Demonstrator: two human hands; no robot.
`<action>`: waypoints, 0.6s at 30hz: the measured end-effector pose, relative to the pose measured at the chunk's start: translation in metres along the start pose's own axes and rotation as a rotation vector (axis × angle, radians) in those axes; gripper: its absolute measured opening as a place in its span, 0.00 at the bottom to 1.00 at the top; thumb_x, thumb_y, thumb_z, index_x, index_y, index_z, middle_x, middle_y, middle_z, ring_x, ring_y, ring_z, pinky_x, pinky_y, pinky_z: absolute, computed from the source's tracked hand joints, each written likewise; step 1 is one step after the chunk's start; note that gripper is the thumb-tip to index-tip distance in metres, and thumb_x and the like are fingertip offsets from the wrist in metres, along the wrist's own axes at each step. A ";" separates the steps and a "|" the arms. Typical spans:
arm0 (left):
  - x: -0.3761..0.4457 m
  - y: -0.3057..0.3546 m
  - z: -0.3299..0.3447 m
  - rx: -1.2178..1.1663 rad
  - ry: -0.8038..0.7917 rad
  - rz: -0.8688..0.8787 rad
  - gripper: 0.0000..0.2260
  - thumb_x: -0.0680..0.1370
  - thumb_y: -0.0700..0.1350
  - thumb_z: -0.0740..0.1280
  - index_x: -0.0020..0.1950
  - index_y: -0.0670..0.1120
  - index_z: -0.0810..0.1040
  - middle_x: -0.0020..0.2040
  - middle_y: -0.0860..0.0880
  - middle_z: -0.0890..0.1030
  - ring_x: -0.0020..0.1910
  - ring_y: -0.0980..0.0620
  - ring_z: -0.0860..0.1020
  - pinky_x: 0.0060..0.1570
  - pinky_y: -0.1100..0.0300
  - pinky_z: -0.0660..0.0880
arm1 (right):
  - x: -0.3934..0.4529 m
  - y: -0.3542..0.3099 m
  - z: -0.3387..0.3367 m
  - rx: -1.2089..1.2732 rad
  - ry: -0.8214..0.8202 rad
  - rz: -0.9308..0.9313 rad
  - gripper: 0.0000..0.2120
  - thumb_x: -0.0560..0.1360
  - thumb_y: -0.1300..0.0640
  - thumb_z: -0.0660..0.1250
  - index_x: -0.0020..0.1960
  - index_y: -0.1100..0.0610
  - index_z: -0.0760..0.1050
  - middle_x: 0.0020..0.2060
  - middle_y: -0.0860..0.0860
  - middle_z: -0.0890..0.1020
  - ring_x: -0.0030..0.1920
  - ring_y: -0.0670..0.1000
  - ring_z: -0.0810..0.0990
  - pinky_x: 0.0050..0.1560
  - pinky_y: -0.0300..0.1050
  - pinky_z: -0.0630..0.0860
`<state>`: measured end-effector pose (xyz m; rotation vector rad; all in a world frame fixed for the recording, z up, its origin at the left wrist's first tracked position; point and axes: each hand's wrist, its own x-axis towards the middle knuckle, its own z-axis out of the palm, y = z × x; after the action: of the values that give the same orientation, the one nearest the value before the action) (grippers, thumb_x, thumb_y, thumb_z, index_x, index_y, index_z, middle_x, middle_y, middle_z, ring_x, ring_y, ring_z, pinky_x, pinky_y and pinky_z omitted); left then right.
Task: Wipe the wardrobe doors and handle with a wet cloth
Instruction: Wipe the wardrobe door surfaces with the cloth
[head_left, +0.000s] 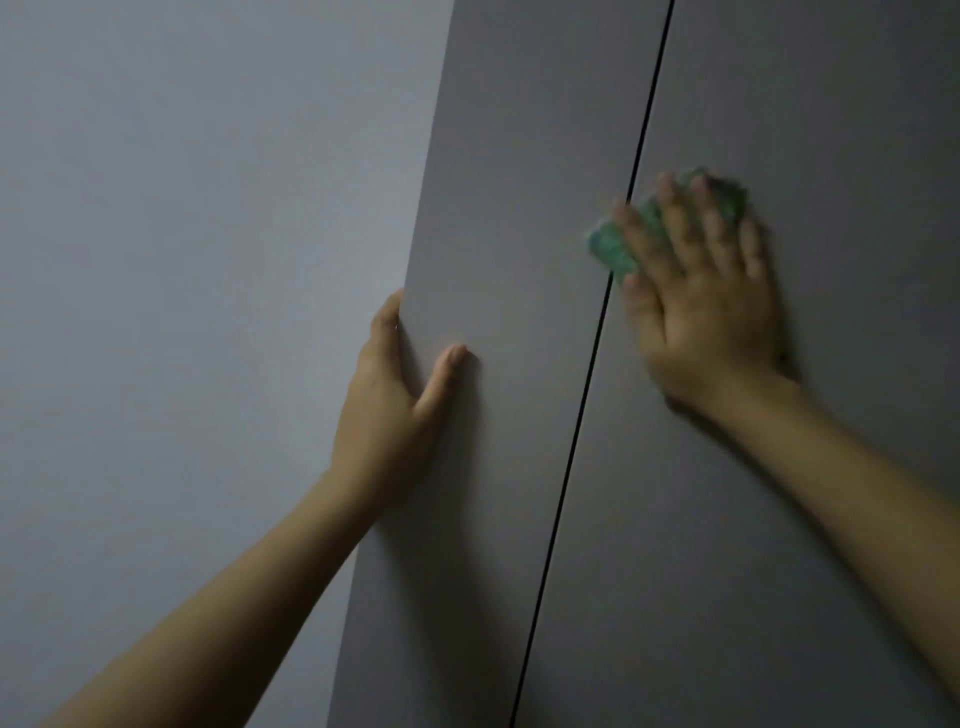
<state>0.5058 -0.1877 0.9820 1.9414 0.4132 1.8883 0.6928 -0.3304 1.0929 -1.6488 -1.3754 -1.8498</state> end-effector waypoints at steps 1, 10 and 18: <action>0.001 0.000 0.000 0.017 0.008 0.000 0.29 0.76 0.60 0.62 0.74 0.53 0.59 0.66 0.56 0.71 0.58 0.61 0.70 0.54 0.71 0.62 | 0.008 -0.005 0.001 0.006 0.048 0.141 0.24 0.81 0.47 0.47 0.77 0.49 0.55 0.75 0.55 0.60 0.75 0.58 0.57 0.73 0.57 0.47; -0.011 0.009 0.010 0.130 0.095 -0.063 0.33 0.76 0.57 0.58 0.77 0.45 0.55 0.73 0.43 0.64 0.71 0.47 0.63 0.69 0.55 0.62 | -0.072 -0.010 0.001 0.025 -0.078 -0.275 0.24 0.80 0.49 0.51 0.75 0.50 0.58 0.74 0.53 0.62 0.74 0.56 0.57 0.73 0.57 0.50; -0.035 0.055 0.061 0.294 0.103 0.164 0.32 0.73 0.50 0.58 0.77 0.42 0.57 0.77 0.38 0.50 0.76 0.45 0.44 0.74 0.47 0.36 | -0.068 -0.011 0.006 0.051 0.062 0.096 0.25 0.81 0.48 0.49 0.77 0.51 0.56 0.75 0.56 0.60 0.75 0.59 0.57 0.74 0.58 0.46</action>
<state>0.5615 -0.2567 0.9769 2.1256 0.6093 2.1401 0.7080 -0.3440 1.0270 -1.5904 -1.2849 -1.7821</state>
